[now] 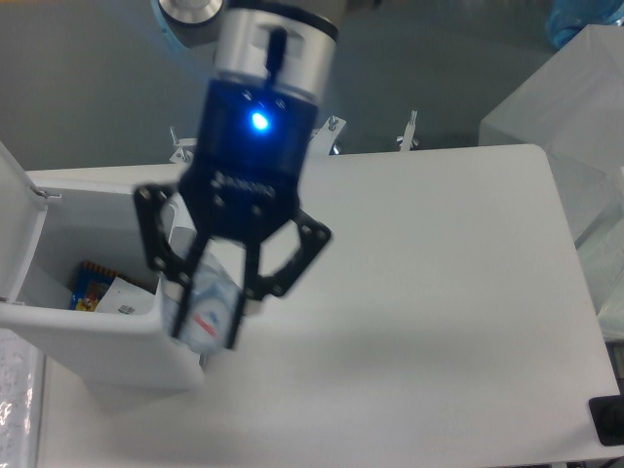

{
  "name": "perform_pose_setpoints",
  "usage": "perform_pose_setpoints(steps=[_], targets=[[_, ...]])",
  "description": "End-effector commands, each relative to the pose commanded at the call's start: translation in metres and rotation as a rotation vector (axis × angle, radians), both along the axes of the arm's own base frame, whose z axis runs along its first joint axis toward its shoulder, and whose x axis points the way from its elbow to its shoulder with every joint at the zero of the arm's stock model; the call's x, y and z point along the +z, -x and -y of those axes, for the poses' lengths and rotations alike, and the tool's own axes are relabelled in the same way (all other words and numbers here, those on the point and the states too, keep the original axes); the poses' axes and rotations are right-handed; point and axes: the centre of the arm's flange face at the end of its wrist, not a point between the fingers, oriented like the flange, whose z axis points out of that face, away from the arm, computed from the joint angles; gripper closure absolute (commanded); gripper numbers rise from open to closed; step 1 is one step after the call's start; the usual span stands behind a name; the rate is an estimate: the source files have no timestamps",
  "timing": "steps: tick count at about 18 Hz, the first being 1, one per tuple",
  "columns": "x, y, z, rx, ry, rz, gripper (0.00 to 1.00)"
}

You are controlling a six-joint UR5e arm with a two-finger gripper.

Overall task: Place the trash in the trash can
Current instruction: 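Lift the bottle and carry it over the white bin, then lower the bottle into the bin and open the gripper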

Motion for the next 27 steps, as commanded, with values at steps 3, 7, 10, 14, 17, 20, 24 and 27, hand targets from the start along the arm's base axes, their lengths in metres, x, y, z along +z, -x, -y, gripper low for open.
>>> perform_pose_setpoints(steps=[3,7,10,14,17,20,24,27], targets=[[-0.002,-0.027,-0.012,-0.047,0.000,0.012,0.87],[-0.030,-0.055,-0.028,-0.126,0.023,-0.001,0.87],[-0.051,-0.069,-0.026,-0.173,0.033,-0.037,0.86],[-0.062,-0.081,-0.026,-0.207,0.046,-0.052,0.78],[-0.062,-0.085,-0.022,-0.237,0.044,-0.093,0.67],[-0.063,-0.089,-0.017,-0.253,0.043,-0.115,0.44],[-0.069,-0.091,-0.009,-0.262,0.054,-0.123,0.00],[-0.067,-0.080,-0.005,-0.243,0.050,-0.127,0.00]])
